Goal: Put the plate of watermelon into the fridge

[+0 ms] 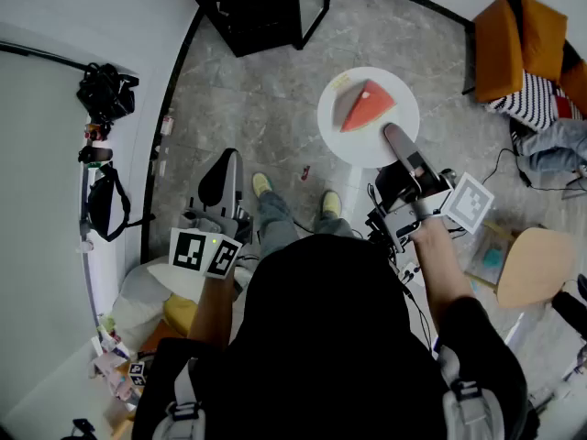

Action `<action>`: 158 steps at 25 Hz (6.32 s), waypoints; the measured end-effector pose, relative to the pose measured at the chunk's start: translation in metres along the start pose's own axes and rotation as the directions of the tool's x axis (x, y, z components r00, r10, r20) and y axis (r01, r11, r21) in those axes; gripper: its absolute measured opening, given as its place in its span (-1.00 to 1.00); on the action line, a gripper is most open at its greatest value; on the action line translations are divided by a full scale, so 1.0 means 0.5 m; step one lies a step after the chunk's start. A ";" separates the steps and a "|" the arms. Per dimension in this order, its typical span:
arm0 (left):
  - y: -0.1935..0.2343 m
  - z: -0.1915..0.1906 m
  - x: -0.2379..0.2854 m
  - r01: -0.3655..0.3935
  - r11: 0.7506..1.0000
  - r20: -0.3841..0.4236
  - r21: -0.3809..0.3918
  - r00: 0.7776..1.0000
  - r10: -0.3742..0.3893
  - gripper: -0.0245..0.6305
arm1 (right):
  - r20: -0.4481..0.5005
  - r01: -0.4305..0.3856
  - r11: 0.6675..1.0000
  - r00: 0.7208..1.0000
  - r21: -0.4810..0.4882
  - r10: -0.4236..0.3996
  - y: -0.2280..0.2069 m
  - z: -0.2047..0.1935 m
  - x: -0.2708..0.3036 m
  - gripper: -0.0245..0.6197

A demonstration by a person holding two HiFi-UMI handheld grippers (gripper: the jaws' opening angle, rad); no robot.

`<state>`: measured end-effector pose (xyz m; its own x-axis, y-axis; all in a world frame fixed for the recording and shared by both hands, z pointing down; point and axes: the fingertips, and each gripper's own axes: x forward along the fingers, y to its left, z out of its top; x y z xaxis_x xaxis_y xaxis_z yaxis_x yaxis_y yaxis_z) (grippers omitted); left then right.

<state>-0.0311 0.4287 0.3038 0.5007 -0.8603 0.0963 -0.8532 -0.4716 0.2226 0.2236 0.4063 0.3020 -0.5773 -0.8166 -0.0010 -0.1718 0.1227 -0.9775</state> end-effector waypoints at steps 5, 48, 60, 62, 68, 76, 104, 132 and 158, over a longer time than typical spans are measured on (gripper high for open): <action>-0.033 0.001 0.004 -0.002 1.000 0.020 -0.003 1.000 0.002 -0.90 | -0.004 -0.012 1.000 1.000 -0.010 0.012 0.001 0.011 -0.014 -0.81; 0.318 0.154 0.269 -0.283 0.946 0.006 0.159 0.958 0.286 -0.90 | -0.062 -0.025 0.999 0.998 0.022 0.026 0.004 0.034 0.403 -0.80; 0.291 0.166 0.334 -0.130 0.976 0.009 0.173 0.991 0.130 -0.90 | -0.052 -0.040 0.999 0.998 0.001 0.040 0.016 0.023 0.449 -0.80; 0.300 0.166 0.340 -0.107 0.981 0.007 0.164 0.994 0.107 -0.90 | -0.051 -0.033 0.999 0.998 -0.006 0.033 0.018 0.018 0.464 -0.80; 0.427 0.169 0.354 -0.080 0.990 -0.009 0.114 0.997 0.081 -0.90 | -0.043 -0.012 1.000 0.999 -0.016 0.012 0.026 -0.037 0.599 -0.80; 0.472 0.168 0.360 -0.088 0.992 0.001 0.088 0.996 0.088 -0.90 | -0.048 -0.010 1.000 0.999 0.007 0.010 0.008 -0.113 0.666 -0.80; 0.579 0.180 0.544 -0.155 0.975 -0.088 0.159 0.982 0.170 -0.90 | -0.089 -0.067 0.998 0.994 -0.004 0.067 -0.037 -0.015 0.877 -0.80; 0.695 0.215 0.785 -0.186 0.973 -0.117 0.138 0.972 0.202 -0.90 | -0.158 -0.068 0.995 0.984 0.069 0.078 -0.085 0.121 1.106 -0.80; 0.722 0.244 0.881 -0.196 0.966 -0.098 0.167 0.972 0.214 -0.90 | -0.182 -0.060 0.998 0.981 0.030 0.064 -0.109 0.194 1.177 -0.80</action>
<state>-0.1366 -0.1441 0.3082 0.3181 -0.9181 0.2365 -0.9470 -0.3193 0.0341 -0.0293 -0.1358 0.3342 -0.7228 -0.6906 -0.0254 -0.1127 0.1542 -0.9816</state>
